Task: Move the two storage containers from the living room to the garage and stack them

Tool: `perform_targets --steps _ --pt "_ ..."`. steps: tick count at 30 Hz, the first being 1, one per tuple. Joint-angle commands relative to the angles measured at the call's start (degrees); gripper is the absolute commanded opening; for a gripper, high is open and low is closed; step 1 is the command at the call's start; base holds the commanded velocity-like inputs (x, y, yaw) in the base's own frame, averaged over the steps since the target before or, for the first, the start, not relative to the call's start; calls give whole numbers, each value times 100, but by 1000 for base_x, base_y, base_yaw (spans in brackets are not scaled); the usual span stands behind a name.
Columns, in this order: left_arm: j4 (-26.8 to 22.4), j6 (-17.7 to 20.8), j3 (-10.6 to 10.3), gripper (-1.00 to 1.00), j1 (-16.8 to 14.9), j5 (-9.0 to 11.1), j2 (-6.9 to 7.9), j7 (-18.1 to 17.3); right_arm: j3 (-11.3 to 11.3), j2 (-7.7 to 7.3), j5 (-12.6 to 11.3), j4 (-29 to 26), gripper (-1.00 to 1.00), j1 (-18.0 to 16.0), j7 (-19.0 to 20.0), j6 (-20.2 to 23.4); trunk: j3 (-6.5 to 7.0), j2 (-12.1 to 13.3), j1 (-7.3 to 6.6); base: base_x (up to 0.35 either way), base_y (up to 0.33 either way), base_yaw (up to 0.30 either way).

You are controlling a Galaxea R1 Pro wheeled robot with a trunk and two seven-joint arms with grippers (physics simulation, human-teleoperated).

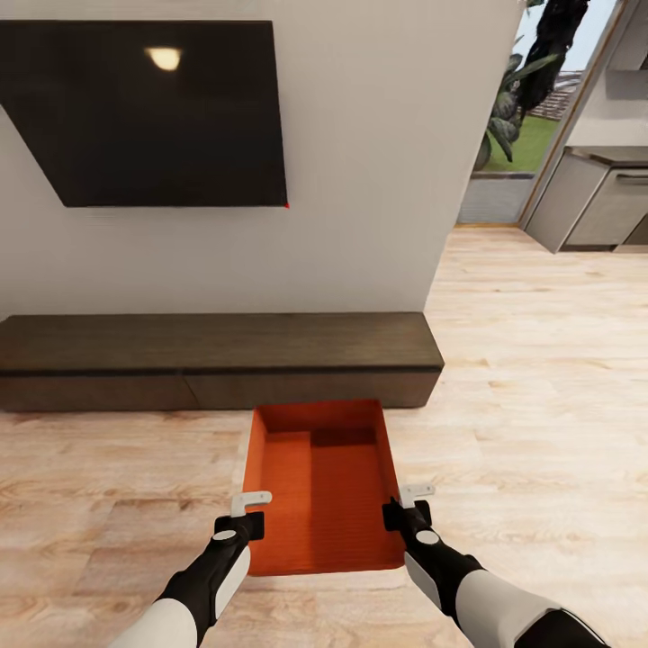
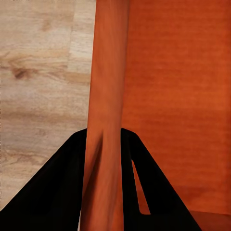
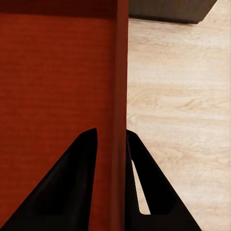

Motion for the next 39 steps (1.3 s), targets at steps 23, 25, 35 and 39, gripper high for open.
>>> perform_targets --steps 23,25,35,39 --pt "-32 -50 135 -100 -1 -83 146 354 -243 5 -278 42 -100 -2 -1 -1 199 -4 1 0 0 0" --pt "-32 -52 135 -100 -1 -83 146 354 -243 4 -278 42 -100 0 -1 -1 217 -4 1 0 0 0" --pt "-28 -50 141 -100 -1 -83 146 354 -243 4 -278 42 -100 -1 -1 -1 305 -4 1 0 0 0" --pt "-24 -51 143 -100 -1 -83 146 353 -243 5 -278 42 -100 0 -1 -7 341 -4 1 0 0 0"
